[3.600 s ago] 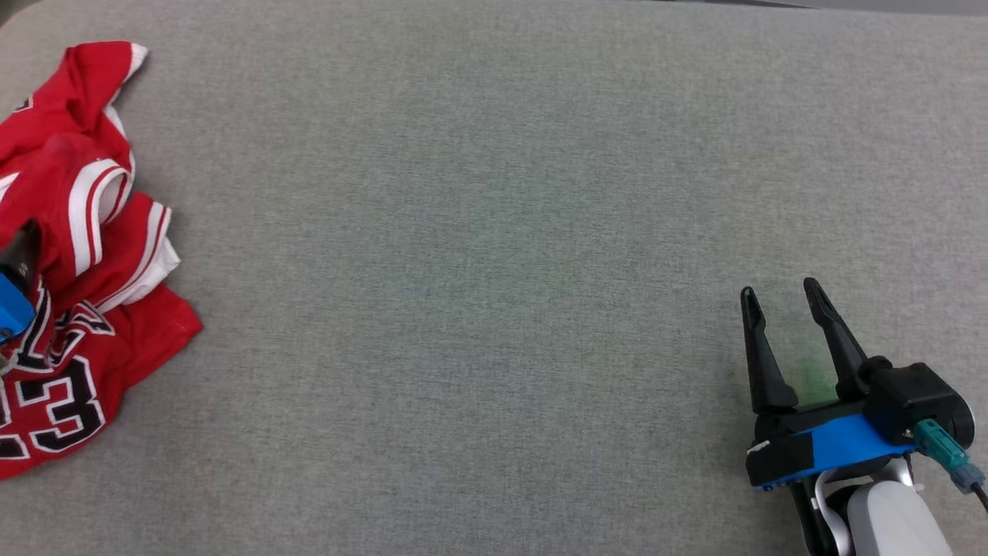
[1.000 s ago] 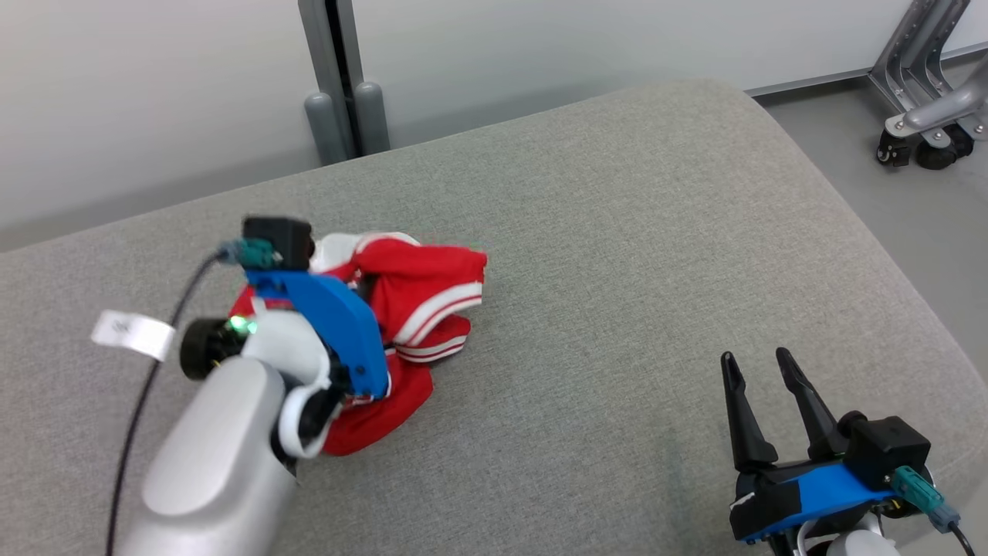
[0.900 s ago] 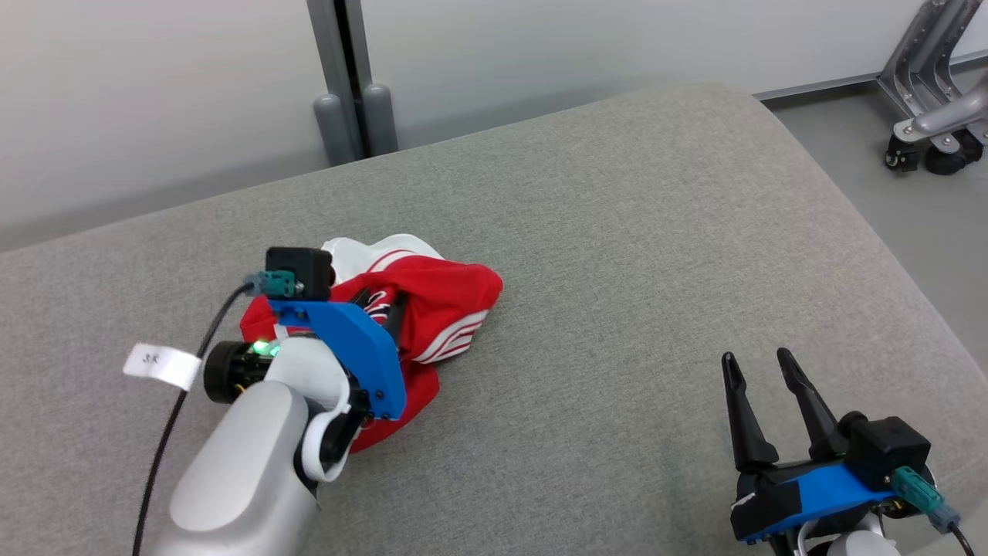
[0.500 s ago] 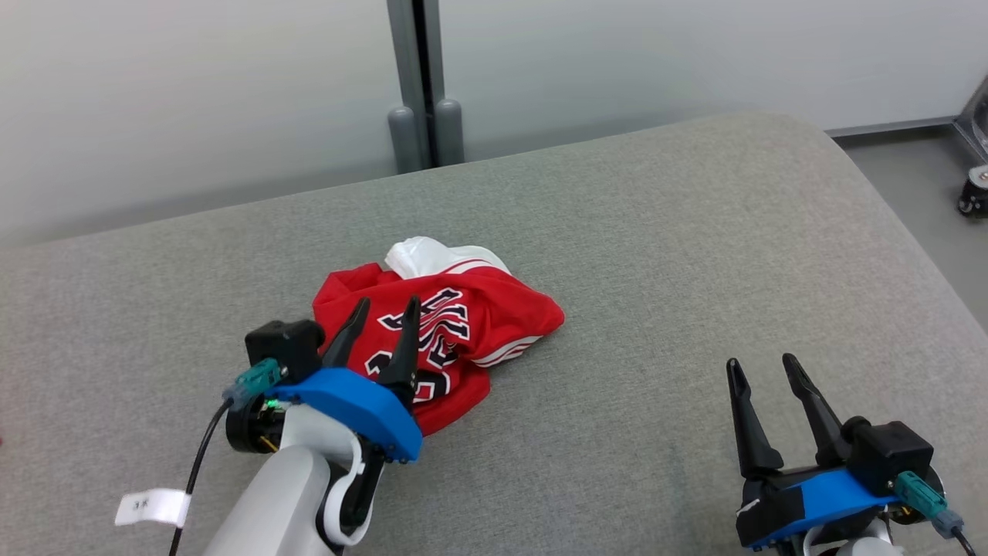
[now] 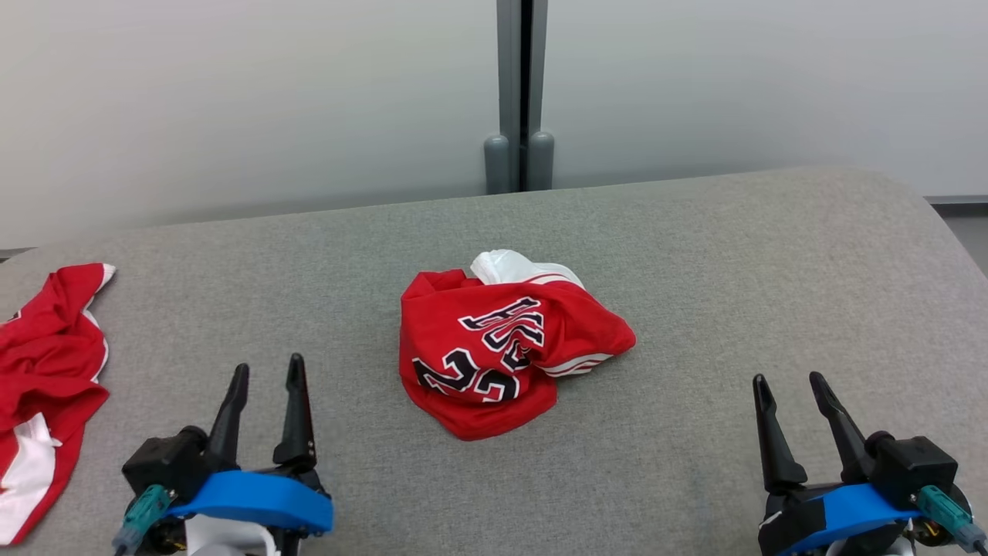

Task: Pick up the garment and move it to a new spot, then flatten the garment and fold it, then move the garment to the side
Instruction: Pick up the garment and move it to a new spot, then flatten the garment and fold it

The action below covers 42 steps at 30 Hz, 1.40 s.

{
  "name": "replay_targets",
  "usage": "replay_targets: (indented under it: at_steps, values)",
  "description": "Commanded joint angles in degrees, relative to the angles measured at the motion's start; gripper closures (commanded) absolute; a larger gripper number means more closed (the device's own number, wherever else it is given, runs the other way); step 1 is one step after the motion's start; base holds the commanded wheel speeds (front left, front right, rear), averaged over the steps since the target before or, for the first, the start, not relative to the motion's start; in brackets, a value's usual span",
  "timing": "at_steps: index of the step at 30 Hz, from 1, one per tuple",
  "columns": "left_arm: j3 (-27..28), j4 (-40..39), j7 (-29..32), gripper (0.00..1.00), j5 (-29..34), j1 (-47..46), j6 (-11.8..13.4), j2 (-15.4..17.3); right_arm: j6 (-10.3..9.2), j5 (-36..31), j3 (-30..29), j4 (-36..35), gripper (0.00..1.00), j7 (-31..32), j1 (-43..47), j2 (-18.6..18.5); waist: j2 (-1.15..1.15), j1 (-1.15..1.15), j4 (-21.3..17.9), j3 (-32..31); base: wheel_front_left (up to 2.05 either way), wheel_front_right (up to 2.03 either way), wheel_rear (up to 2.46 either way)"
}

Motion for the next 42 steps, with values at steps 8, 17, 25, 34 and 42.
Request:
replay_targets:
  at_steps: [8,17,25,34,42]
  values:
    - [5.1,-3.5,-0.2,0.0,6.4,6.4,0.7,2.8,0.03,0.1,-0.4,-0.3,0.0,0.3,0.7,-0.2,0.0,0.0,1.7,-1.4,0.0,0.0,0.0]
    - [4.7,-2.4,-0.2,0.0,9.3,9.1,1.1,4.4,0.03,0.7,-0.4,0.9,0.0,0.4,1.2,-0.2,0.0,0.0,1.5,-1.8,0.0,0.0,0.0]
    - [5.6,-3.2,-0.2,0.0,9.2,10.4,1.4,4.6,0.03,0.8,-0.6,1.7,0.0,0.5,1.0,-0.2,0.0,0.0,1.5,-1.8,0.0,0.0,0.0]
    - [5.8,-4.7,-0.2,0.0,9.2,11.1,1.6,3.9,0.03,1.2,-0.2,1.8,0.0,0.2,0.9,-0.2,0.0,0.0,1.9,-1.5,0.0,0.0,0.0]
    - [5.1,-5.9,0.2,0.0,9.7,10.1,2.1,4.2,0.03,2.5,0.3,2.4,0.0,1.7,-2.2,-0.2,0.0,0.0,2.9,-0.3,0.0,0.0,0.0]
